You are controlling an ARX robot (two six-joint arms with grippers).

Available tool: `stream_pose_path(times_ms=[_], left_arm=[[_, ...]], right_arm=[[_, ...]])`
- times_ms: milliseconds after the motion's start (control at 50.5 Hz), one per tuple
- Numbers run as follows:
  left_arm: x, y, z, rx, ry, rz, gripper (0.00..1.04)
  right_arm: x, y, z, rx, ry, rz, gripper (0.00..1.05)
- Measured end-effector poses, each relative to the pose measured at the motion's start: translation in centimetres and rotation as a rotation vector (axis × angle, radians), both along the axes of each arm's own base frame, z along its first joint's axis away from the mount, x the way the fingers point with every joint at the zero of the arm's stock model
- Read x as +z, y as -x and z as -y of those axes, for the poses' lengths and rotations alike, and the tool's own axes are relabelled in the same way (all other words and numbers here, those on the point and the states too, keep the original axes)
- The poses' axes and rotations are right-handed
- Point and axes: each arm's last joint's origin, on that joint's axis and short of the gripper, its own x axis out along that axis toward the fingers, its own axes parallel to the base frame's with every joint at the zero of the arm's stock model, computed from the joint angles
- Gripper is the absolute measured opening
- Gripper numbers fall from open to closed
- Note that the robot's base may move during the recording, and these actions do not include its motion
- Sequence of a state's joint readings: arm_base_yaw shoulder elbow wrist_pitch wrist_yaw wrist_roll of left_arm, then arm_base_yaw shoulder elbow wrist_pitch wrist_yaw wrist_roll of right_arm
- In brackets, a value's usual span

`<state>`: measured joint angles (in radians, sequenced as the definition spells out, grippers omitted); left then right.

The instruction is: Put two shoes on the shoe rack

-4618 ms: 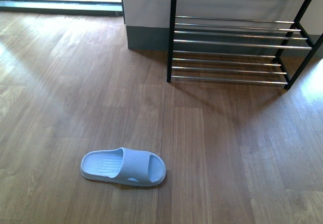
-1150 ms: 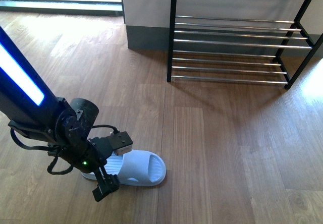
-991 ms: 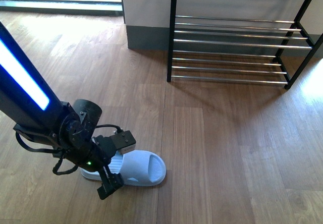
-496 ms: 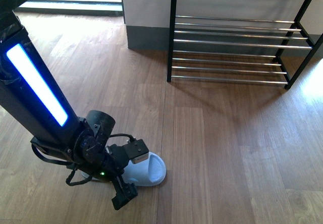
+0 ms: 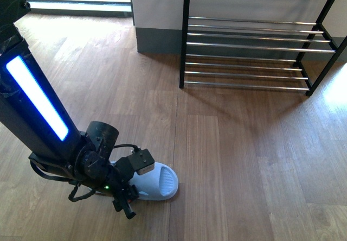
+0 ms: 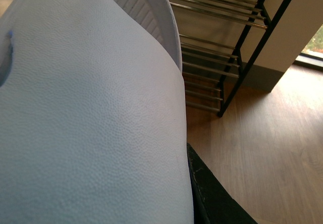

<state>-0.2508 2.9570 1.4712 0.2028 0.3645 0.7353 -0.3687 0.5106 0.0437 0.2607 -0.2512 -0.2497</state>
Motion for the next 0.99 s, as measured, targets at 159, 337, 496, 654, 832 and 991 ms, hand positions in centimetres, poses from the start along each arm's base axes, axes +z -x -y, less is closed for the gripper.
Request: stream_pose_path(times_ms=[159, 337, 496, 654, 832, 991], left_arm=[[0.0, -0.3, -0.4, 0.037, -0.009, 0.010, 0.10], [0.2, -0.9, -0.9, 0.119, -0.007, 0.004, 0.02], [2.1, -2.1, -2.1, 0.270, -0.037, 0.075, 0.02], [8.7, -3.6, -4.7, 0.468, -0.064, 0.190, 0.02], [18.1, -4.0, -7.8, 0.639, -0.085, 0.347, 0.02], [26.6, -1.7, -11.3, 0.814, -0.098, 0.501, 0.02]], right_arm=[[0.0, 0.0, 0.0, 0.000, 0.000, 0.000, 0.02], [0.0, 0.0, 0.0, 0.000, 0.000, 0.000, 0.02], [0.0, 0.0, 0.0, 0.000, 0.000, 0.000, 0.02], [0.0, 0.0, 0.0, 0.000, 0.000, 0.000, 0.02], [0.0, 0.0, 0.0, 0.000, 0.000, 0.000, 0.02], [0.0, 0.0, 0.0, 0.000, 0.000, 0.000, 0.02]])
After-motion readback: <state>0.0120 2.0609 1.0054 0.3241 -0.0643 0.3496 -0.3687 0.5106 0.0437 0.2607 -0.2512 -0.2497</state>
